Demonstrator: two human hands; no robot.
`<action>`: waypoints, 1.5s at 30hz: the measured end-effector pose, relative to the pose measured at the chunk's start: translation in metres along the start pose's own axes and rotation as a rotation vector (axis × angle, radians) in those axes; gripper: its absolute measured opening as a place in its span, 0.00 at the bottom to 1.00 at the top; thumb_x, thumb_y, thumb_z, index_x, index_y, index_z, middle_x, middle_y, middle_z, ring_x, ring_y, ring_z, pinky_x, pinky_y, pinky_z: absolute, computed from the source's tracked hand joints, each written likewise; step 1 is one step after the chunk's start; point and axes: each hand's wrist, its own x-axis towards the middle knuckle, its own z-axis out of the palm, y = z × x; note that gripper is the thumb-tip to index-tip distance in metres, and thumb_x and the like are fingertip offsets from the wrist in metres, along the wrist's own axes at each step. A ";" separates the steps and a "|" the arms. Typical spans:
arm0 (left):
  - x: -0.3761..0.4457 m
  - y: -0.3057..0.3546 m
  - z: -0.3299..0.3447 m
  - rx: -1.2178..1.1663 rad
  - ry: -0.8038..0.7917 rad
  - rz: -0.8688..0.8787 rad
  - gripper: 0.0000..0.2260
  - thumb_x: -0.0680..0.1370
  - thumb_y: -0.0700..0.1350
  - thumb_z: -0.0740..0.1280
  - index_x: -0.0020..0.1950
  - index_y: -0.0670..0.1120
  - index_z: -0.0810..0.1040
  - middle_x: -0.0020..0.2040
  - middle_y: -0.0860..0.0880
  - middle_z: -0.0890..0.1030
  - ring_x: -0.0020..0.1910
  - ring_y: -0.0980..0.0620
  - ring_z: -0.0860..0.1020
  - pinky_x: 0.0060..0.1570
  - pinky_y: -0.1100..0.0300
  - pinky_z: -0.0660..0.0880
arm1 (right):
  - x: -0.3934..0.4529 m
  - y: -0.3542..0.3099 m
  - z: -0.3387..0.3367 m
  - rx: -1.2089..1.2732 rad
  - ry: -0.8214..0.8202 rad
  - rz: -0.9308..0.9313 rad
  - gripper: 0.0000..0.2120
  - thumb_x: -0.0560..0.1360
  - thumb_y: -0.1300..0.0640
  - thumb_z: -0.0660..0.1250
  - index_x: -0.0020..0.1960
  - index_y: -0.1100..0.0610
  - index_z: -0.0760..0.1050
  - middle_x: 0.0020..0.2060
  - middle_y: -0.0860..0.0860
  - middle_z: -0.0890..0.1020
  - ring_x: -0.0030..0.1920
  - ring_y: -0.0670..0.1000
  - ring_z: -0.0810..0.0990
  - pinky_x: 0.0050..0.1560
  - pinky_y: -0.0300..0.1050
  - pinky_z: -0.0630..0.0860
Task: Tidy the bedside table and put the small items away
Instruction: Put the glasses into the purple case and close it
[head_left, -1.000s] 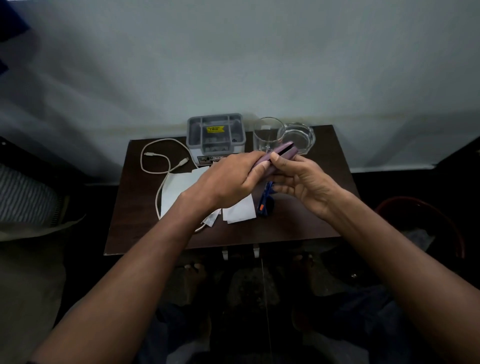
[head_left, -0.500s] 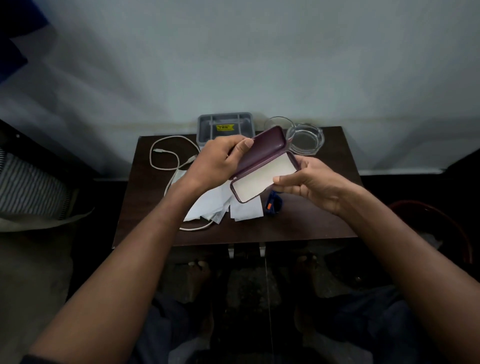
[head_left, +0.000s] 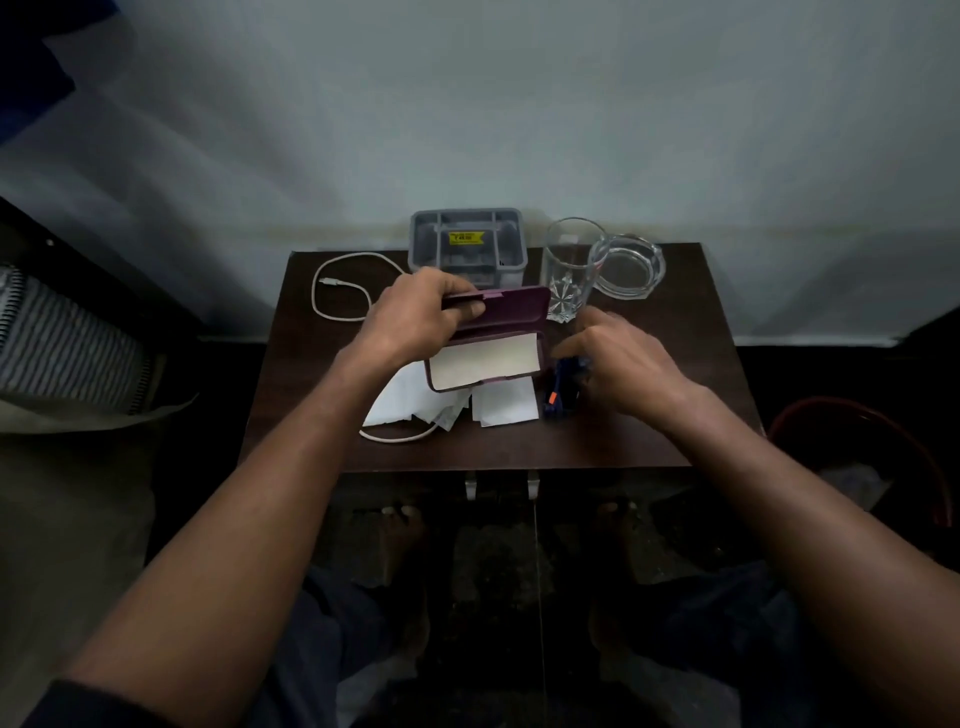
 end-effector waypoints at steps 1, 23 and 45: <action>0.000 -0.001 0.001 0.004 0.004 -0.002 0.07 0.82 0.54 0.71 0.57 0.58 0.87 0.50 0.55 0.87 0.52 0.49 0.84 0.56 0.48 0.81 | -0.001 -0.002 0.001 -0.021 0.004 0.004 0.18 0.78 0.61 0.75 0.64 0.43 0.85 0.58 0.50 0.76 0.61 0.57 0.75 0.44 0.52 0.75; 0.000 -0.002 0.008 -0.217 -0.148 -0.103 0.08 0.87 0.45 0.65 0.56 0.49 0.85 0.45 0.50 0.85 0.46 0.49 0.82 0.50 0.52 0.80 | 0.003 -0.010 -0.027 0.738 0.072 -0.130 0.08 0.79 0.68 0.74 0.52 0.56 0.87 0.41 0.42 0.89 0.42 0.42 0.87 0.44 0.47 0.83; -0.001 0.007 0.024 -0.384 -0.336 -0.206 0.14 0.87 0.33 0.60 0.69 0.40 0.80 0.49 0.43 0.81 0.41 0.53 0.79 0.35 0.65 0.77 | 0.000 -0.050 -0.015 1.696 -0.128 0.392 0.06 0.80 0.71 0.65 0.55 0.66 0.78 0.59 0.66 0.84 0.64 0.67 0.84 0.60 0.52 0.85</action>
